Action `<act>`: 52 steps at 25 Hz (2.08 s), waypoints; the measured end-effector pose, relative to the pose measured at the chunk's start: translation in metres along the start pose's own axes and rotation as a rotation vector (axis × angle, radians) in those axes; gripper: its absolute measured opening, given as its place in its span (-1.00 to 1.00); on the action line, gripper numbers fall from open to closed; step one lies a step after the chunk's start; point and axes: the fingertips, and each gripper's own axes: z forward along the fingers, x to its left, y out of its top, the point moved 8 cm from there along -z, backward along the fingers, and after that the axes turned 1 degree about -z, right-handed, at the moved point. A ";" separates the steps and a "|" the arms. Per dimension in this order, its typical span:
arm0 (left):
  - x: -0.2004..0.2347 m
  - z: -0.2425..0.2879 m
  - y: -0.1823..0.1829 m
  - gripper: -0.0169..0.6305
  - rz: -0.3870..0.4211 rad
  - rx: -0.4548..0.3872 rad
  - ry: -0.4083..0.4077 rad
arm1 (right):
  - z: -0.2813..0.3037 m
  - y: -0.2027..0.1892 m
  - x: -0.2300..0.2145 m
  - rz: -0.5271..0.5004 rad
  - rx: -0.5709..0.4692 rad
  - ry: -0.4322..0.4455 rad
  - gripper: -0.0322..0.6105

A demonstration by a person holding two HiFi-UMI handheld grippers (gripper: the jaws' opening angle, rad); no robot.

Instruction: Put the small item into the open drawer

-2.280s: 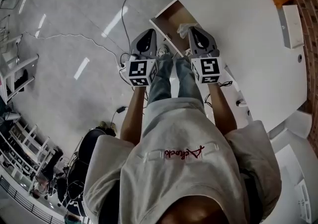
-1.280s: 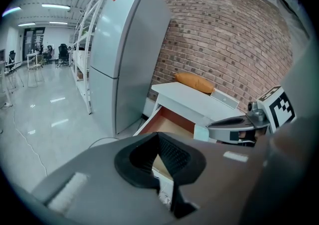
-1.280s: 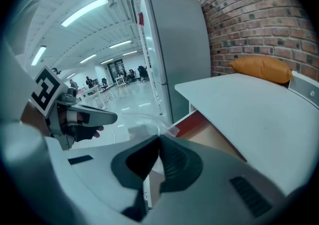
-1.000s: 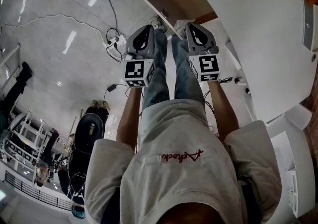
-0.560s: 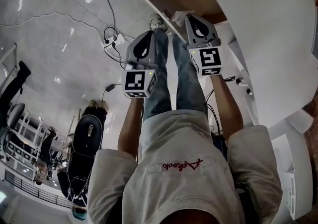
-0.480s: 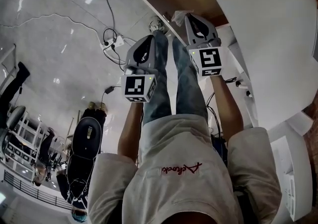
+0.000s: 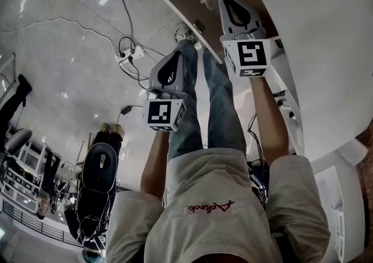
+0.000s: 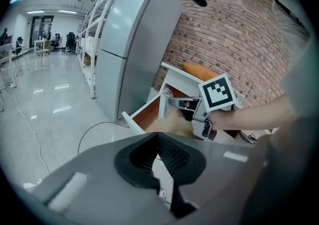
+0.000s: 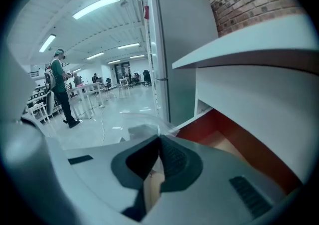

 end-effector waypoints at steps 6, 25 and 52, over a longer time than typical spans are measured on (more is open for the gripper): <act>0.003 0.005 -0.006 -0.92 -0.011 0.002 0.005 | 0.020 -0.010 -0.014 0.008 0.013 -0.027 -0.86; 0.010 0.015 -0.017 -0.92 -0.045 0.018 0.012 | 0.085 -0.087 -0.033 0.055 0.327 -0.094 -0.86; 0.005 0.012 -0.010 -0.92 -0.031 -0.005 -0.005 | 0.037 -0.063 -0.030 0.114 0.203 -0.146 -0.69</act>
